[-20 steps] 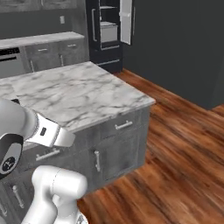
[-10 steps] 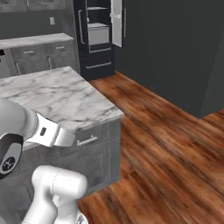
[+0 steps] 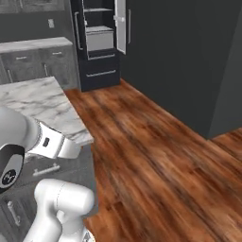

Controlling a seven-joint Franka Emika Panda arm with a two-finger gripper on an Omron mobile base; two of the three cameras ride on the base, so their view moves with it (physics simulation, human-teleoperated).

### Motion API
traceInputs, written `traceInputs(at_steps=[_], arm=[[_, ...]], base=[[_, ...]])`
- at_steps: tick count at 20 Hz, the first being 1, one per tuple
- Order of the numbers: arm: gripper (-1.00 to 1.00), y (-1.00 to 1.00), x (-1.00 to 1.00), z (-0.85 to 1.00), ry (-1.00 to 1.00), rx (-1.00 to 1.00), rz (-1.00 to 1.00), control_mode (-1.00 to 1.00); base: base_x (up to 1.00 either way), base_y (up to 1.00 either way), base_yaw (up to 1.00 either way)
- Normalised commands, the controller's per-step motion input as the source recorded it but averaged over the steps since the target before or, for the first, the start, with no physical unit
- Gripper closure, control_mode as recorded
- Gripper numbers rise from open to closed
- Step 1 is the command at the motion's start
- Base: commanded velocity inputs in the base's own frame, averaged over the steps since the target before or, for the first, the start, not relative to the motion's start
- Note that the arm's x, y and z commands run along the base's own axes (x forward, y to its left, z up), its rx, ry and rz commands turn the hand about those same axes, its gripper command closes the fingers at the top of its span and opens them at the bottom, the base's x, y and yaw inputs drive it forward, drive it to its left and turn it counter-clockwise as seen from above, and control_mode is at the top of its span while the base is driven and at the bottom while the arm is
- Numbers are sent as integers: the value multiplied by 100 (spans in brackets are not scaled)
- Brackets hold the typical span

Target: Grab the lime and garlic from the fridge, place them in the blender, close the lid, and turn on the blender to create a marinade.

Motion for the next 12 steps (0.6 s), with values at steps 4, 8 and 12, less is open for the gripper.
traceInputs(at_steps=[4, 8, 12], arm=[[-100, 0, 0, 0, 0, 0, 0, 100], [-100, 0, 0, 0, 0, 0, 0, 100], [-100, 0, 0, 0, 0, 0, 0, 100]], base=[[84, -100, 19], [95, -100, 21], [99, -100, 22]])
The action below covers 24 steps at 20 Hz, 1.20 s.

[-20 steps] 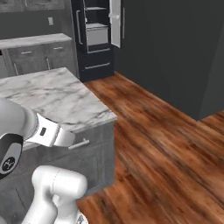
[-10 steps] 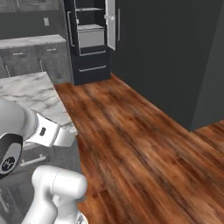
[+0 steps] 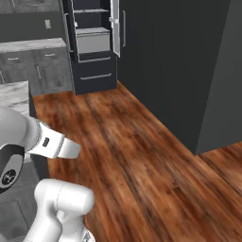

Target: Grab the lime and garlic from the fridge, place them in the blender, close the lid, and turn on the blender to create a marinade.

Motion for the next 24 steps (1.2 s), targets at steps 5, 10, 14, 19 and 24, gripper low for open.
traceInputs(at_steps=[5, 10, 14, 19, 24], arm=[[-100, 0, 0, 0, 0, 0, 0, 100], [-100, 0, 0, 0, 0, 0, 0, 100], [-100, 0, 0, 0, 0, 0, 0, 100], [-100, 0, 0, 0, 0, 0, 0, 100], [-100, 0, 0, 0, 0, 0, 0, 100]], base=[[100, -93, 31], [100, -72, 39], [100, -64, 41], [100, -65, 39], [100, -67, 37]])
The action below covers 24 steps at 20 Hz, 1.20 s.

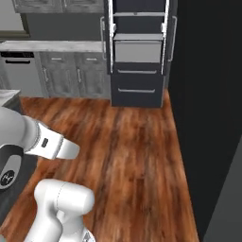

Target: Grab the lime and garlic from the fridge, place them in the blender, close the lid, and turn on the blender to create a marinade.

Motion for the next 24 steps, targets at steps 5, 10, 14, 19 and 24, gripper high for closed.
traceInputs(at_steps=[5, 10, 14, 19, 24], arm=[[-100, 0, 0, 0, 0, 0, 0, 100], [-100, 0, 0, 0, 0, 0, 0, 100], [-100, 0, 0, 0, 0, 0, 0, 100], [-100, 0, 0, 0, 0, 0, 0, 100], [-100, 0, 0, 0, 0, 0, 0, 100]], base=[[100, -66, 30], [100, -56, 24], [100, -44, 20], [100, -21, 7], [100, -3, 0]])
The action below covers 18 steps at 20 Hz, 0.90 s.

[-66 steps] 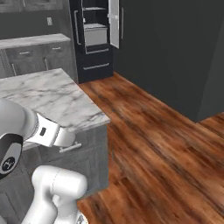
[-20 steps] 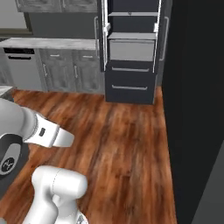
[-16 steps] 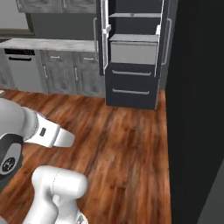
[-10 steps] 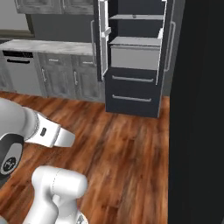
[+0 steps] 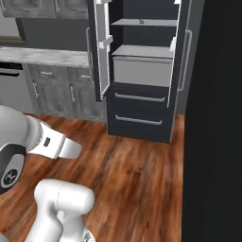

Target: Grab the lime and garlic from the fridge, place them in the blender, close the lid, and turn on the blender to create a marinade.

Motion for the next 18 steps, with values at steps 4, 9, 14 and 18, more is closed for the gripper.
traceInputs(at_steps=[4, 9, 14, 18], arm=[[-100, 0, 0, 0, 0, 0, 0, 100], [-100, 0, 0, 0, 0, 0, 0, 100], [-100, 0, 0, 0, 0, 0, 0, 100], [-100, 0, 0, 0, 0, 0, 0, 100]], base=[[100, 0, -9], [100, 30, -17], [100, 52, -11], [100, 42, -5]])
